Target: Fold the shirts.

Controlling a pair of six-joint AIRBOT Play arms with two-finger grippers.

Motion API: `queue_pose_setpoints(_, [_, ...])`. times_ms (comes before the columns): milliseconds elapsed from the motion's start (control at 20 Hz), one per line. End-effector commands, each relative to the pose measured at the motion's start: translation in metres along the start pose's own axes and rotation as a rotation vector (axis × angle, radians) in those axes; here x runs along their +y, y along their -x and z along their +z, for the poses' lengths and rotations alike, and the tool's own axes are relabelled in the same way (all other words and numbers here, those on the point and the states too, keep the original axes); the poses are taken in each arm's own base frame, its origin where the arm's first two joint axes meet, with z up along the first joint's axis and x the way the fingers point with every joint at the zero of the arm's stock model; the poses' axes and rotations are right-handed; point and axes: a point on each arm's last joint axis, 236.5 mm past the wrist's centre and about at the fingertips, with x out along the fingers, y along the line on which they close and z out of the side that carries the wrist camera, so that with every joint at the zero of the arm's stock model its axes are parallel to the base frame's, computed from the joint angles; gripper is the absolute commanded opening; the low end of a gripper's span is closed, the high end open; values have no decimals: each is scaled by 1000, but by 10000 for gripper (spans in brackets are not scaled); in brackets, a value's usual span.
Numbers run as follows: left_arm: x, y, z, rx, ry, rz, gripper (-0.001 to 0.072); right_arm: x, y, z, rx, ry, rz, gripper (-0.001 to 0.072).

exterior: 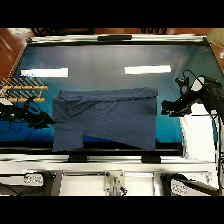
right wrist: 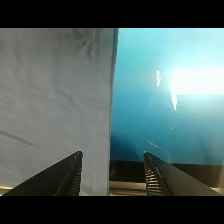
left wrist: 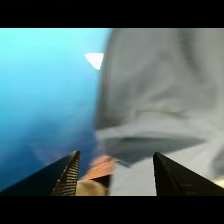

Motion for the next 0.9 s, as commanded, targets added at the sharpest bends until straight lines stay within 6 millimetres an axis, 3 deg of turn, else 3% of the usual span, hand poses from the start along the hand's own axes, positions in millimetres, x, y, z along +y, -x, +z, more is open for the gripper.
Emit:
queue_pose_setpoints(0, [-4, -13, 22, -113, 27, -26, 522, 0, 0, -4, 16, -10, -1, 508])
queue_pose_setpoints(50, [-6, -15, 28, -135, 23, -17, 479, 0, 0, -4, 17, -12, 0, 508])
queue_pose_setpoints(200, [-11, -19, 39, -172, 42, 4, 141, 0, 0, -11, 46, -24, -1, 509])
queue_pose_setpoints(300, [-12, -20, 37, -163, 47, -1, 38, -2, -12, -35, 138, 10, 4, 509])
queue_pose_setpoints(400, [-14, -16, 35, -162, 44, -4, 40, -5, -37, -80, 288, -2, 28, 510])
queue_pose_setpoints(500, [-16, -11, 36, -177, 35, 1, 40, 9, -65, -120, 390, -84, 147, 510])
queue_pose_setpoints(600, [-19, -2, 38, -201, 18, 6, 40, 21, -83, -136, 411, -148, 223, 510])
queue_pose_setpoints(750, [-26, 10, 40, -235, -2, 12, 40, 18, -99, -146, 411, -198, 206, 510])
queue_pose_setpoints(800, [-28, 14, 41, -245, -7, 14, 40, 20, -102, -148, 414, -208, 211, 537])
queue_pose_setpoints(850, [-30, 17, 41, -254, -13, 15, 40, 20, -104, -151, 419, -207, 211, 632])
